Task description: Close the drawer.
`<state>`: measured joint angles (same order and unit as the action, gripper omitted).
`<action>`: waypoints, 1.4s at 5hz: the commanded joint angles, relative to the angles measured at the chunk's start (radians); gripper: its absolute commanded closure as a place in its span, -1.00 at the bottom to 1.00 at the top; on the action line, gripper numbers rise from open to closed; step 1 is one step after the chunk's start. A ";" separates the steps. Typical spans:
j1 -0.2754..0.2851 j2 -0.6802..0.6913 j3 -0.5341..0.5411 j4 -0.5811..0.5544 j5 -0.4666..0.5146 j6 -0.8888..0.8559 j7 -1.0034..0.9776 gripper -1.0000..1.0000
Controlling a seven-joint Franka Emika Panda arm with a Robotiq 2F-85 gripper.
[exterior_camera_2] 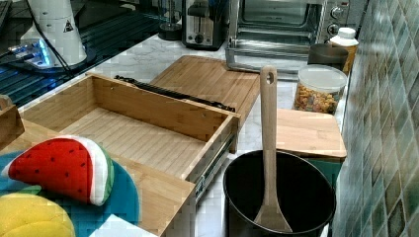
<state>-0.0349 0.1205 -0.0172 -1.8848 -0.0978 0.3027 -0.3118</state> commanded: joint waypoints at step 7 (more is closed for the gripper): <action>-0.009 0.100 -0.103 -0.402 -0.212 0.595 -0.148 1.00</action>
<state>-0.0205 0.2739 -0.0475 -2.2773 -0.2345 0.8906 -0.5112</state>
